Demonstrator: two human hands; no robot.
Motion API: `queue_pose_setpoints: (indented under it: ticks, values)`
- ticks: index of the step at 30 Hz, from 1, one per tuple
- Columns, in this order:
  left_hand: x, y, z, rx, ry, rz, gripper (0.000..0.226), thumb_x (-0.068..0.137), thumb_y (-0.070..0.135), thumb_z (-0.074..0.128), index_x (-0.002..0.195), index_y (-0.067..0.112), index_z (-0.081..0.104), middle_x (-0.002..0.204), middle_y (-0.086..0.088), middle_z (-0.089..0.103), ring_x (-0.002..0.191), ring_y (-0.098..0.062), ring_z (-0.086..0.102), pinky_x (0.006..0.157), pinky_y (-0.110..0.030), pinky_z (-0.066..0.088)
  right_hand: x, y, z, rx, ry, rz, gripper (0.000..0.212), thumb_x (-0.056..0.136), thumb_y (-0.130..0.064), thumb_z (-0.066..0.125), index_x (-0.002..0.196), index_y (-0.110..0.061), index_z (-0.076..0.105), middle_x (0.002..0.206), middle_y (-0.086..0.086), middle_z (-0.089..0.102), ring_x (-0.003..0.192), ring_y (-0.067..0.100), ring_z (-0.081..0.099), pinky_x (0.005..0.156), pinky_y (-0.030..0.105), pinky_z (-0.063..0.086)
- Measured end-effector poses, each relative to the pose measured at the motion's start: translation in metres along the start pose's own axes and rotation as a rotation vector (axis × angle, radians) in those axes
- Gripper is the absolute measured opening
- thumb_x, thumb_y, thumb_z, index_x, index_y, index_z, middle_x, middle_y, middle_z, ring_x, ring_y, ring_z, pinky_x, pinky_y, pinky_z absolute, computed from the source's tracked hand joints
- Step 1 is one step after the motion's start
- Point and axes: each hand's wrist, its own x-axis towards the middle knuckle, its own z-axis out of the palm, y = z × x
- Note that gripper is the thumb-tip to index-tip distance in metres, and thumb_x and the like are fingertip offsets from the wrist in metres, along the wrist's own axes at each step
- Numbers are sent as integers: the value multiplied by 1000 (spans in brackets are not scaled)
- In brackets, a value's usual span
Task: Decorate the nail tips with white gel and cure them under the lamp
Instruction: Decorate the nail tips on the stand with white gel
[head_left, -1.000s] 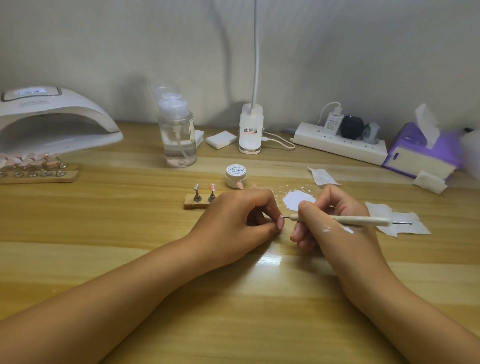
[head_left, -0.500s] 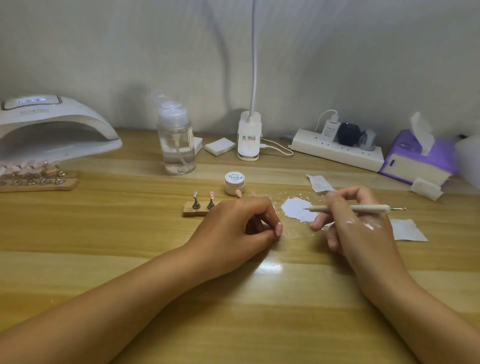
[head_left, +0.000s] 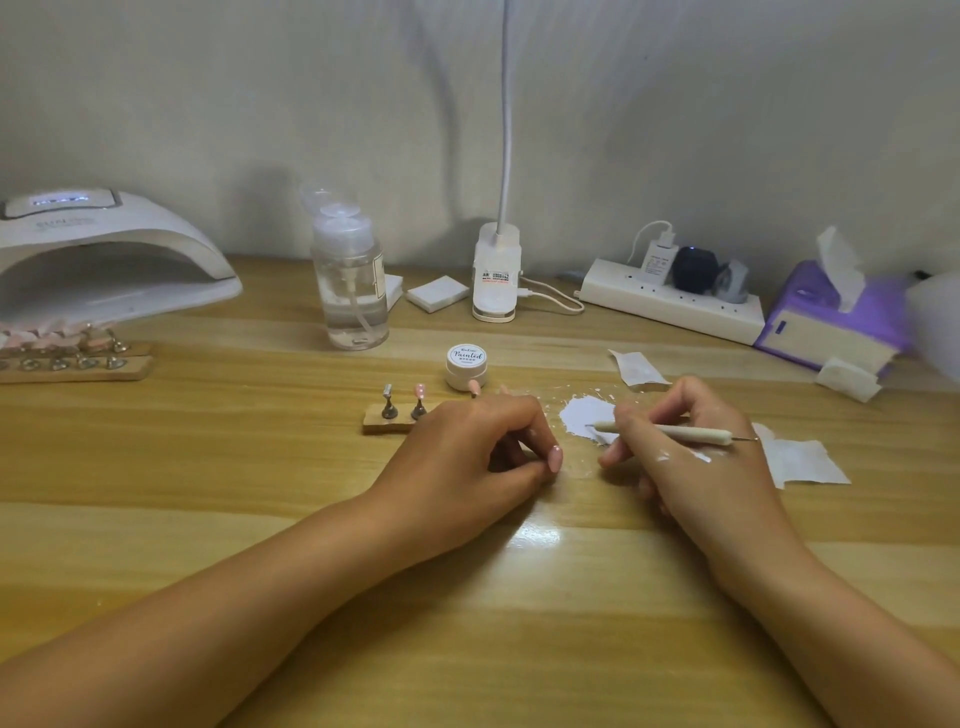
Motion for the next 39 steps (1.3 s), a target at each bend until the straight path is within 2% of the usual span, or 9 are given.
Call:
queue_pose_setpoints:
  ticks: [7,10,13,15,18,22,27,32,39]
  values:
    - [0,-1,0,-35,-4,-10,16,83,7,70,80,22,69,71,25,63,67,4,60,62,-8,36,-4,-2,0,-17,28,-39,22,85,-17,67,73,-14,49,62,2,72,45,1,54,56,27,38]
    - [0,-2,0,-43,-4,-11,15,84,6,70,81,20,69,69,30,61,65,7,58,61,-6,36,-9,-7,0,52,114,-157,21,97,-30,62,87,-16,49,73,-2,75,46,9,57,46,26,42]
    - [0,-3,0,-34,-1,3,13,84,6,71,81,18,69,69,32,60,64,7,58,60,-5,35,-17,-18,4,189,59,-187,13,97,-32,63,97,-22,55,86,-3,77,56,13,66,43,22,49]
    - [0,-4,0,-27,8,20,12,83,6,73,81,18,70,68,32,60,63,7,58,60,-5,35,-21,-21,9,291,-12,-97,15,92,-32,68,93,-20,58,85,1,77,58,11,65,42,22,48]
    - [0,-5,1,-22,26,35,12,83,7,75,80,17,70,68,33,59,63,7,59,60,-5,36,-25,-20,15,378,-65,37,24,87,-28,73,82,-13,54,61,4,68,44,8,52,39,18,39]
    - [1,-5,1,-10,37,36,13,81,5,75,79,18,71,67,34,59,62,8,57,59,-4,35,-25,-16,16,386,-90,49,27,87,-9,71,73,-12,47,52,9,62,41,11,50,40,18,41]
    - [1,-5,0,-2,36,32,13,81,6,76,80,18,71,66,34,58,62,9,57,60,-5,35,-24,-16,17,300,-105,34,18,63,-17,59,54,-20,44,48,13,59,40,14,47,41,18,39]
    - [1,-4,0,10,38,36,12,80,6,75,79,17,72,64,34,57,60,9,56,59,-5,34,-23,-17,18,331,-109,50,20,65,-16,61,54,-21,45,51,15,63,40,12,52,41,17,41]
    - [1,-4,0,14,38,45,11,81,6,75,79,16,72,61,35,56,58,11,55,60,-3,33,-22,-15,16,337,-125,27,40,81,2,60,53,-22,44,53,16,64,42,13,53,43,19,45]
